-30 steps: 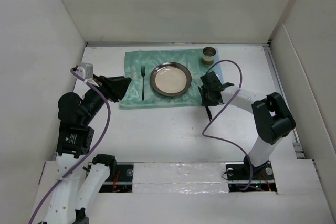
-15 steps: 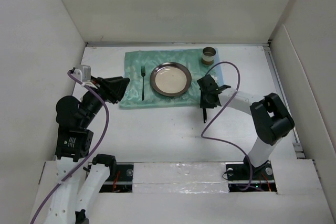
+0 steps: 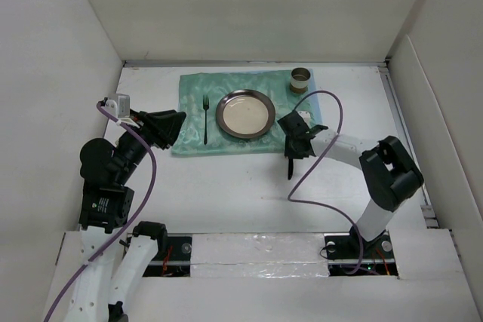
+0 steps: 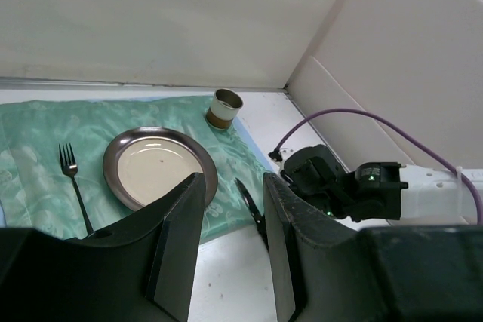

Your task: Set the dinner table for one person

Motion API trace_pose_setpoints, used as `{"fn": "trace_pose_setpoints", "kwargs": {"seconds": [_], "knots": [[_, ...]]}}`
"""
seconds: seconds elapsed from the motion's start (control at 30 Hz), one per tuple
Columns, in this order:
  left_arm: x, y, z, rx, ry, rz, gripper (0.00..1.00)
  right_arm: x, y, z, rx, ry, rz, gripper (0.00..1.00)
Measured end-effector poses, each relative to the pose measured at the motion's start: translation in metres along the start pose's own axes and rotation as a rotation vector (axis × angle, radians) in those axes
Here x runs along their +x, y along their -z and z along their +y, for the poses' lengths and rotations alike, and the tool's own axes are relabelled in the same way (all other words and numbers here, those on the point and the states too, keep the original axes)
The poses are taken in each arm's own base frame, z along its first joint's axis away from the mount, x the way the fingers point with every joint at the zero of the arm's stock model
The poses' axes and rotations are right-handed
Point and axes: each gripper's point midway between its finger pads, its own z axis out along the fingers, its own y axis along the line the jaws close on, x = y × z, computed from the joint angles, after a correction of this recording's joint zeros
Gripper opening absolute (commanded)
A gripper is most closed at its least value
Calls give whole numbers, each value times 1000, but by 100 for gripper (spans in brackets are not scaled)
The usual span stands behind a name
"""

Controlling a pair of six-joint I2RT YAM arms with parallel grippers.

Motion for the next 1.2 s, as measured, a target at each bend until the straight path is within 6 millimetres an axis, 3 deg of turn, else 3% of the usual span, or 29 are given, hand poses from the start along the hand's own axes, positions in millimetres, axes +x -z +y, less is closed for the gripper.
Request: {"fn": "trace_pose_setpoints", "kwargs": {"seconds": [0.2,0.47,0.67,0.8,1.03,1.2], "knots": [[0,0,0,0,0,0,34,-2,28,-6,5,26,-10,0],[0,0,0,-1,1,2,34,-37,37,1,-12,60,-47,0],[1,-1,1,-3,2,5,34,-97,18,9,-29,55,-84,0],[3,-4,3,-7,6,13,34,-127,-6,11,-31,65,-86,0],[6,-8,7,-16,12,27,34,-138,-45,8,-36,103,-23,0],[6,-9,9,-24,13,27,34,-143,-61,1,-44,97,5,0]]}}
